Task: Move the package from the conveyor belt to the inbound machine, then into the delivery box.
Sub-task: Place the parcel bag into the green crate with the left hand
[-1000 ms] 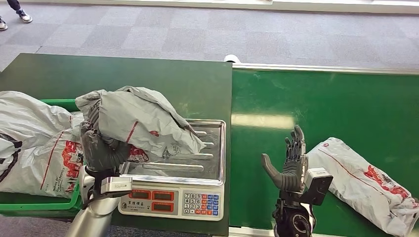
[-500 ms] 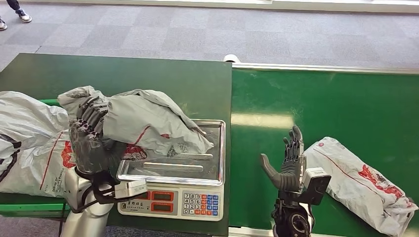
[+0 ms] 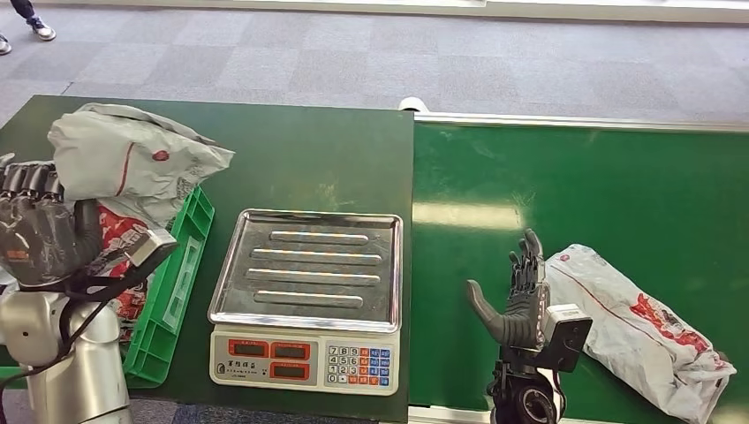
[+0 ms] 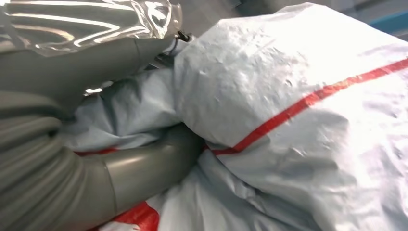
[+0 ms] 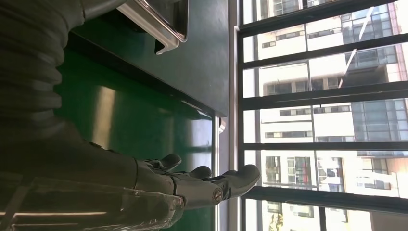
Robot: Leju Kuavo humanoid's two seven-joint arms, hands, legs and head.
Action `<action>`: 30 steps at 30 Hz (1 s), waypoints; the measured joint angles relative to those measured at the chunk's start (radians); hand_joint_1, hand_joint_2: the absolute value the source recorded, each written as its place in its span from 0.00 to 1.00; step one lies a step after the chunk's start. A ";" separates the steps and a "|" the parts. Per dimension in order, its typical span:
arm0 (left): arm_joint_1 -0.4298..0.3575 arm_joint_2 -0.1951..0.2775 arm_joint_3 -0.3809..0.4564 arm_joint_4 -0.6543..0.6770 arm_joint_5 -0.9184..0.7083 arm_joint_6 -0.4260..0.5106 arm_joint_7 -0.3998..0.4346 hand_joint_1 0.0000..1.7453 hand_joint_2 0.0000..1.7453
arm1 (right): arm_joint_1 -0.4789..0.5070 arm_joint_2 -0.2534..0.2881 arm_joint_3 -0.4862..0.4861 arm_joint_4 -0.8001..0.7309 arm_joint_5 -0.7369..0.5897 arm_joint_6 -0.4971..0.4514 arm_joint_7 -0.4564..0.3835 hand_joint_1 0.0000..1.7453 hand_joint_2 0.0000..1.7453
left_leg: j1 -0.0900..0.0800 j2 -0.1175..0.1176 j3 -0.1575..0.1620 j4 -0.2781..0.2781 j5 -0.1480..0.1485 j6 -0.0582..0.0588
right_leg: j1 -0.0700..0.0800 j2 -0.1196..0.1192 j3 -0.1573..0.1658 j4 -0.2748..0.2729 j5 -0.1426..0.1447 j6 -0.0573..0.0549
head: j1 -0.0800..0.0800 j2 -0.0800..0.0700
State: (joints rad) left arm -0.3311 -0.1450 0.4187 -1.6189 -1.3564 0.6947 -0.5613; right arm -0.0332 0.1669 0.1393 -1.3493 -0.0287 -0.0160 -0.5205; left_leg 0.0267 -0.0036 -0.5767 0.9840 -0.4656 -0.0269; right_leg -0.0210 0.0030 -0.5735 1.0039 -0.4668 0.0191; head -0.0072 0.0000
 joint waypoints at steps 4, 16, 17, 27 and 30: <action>-0.002 0.042 0.007 0.063 -0.061 0.000 0.205 1.00 1.00 | 0.004 0.003 -0.009 -0.010 0.008 0.001 0.008 0.00 1.00 | 0.000 0.000 0.000 0.000 0.000 0.000 | 0.000 0.000 0.000 0.000 0.000 0.000 | 0.000 0.000; 0.016 0.191 -0.117 0.238 -0.095 -0.103 0.579 1.00 1.00 | 0.014 0.012 -0.038 -0.042 0.033 0.014 0.027 0.00 1.00 | 0.000 0.000 0.000 0.000 0.000 0.000 | 0.000 0.000 0.000 0.000 0.000 0.000 | 0.000 0.000; 0.016 0.195 -0.120 0.242 -0.098 -0.112 0.585 1.00 1.00 | 0.015 0.012 -0.039 -0.043 0.033 0.015 0.027 0.00 1.00 | 0.000 0.000 0.000 0.000 0.000 0.000 | 0.000 0.000 0.000 0.000 0.000 0.000 | 0.000 0.000; 0.013 0.228 -0.146 0.323 -0.138 -0.486 0.703 0.95 1.00 | 0.016 0.019 -0.060 -0.050 0.060 0.052 0.045 0.00 1.00 | 0.000 0.001 0.000 0.000 0.000 0.000 | 0.000 0.001 0.000 0.000 0.000 0.000 | 0.000 0.000; 0.010 0.238 -0.150 0.348 -0.137 -0.517 0.711 0.52 1.00 | 0.016 0.022 -0.068 -0.054 0.063 0.056 0.047 0.00 1.00 | 0.000 0.001 0.000 0.000 0.000 0.000 | 0.000 0.001 0.000 0.000 0.000 0.000 | 0.000 0.000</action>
State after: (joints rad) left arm -0.3213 0.0925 0.2685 -1.2713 -1.4939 0.1772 0.1493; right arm -0.0174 0.1892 0.0713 -1.4028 0.0340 0.0395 -0.4735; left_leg 0.0265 -0.0023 -0.5769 0.9839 -0.4657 -0.0269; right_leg -0.0211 0.0039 -0.5739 1.0039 -0.4668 0.0191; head -0.0072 0.0000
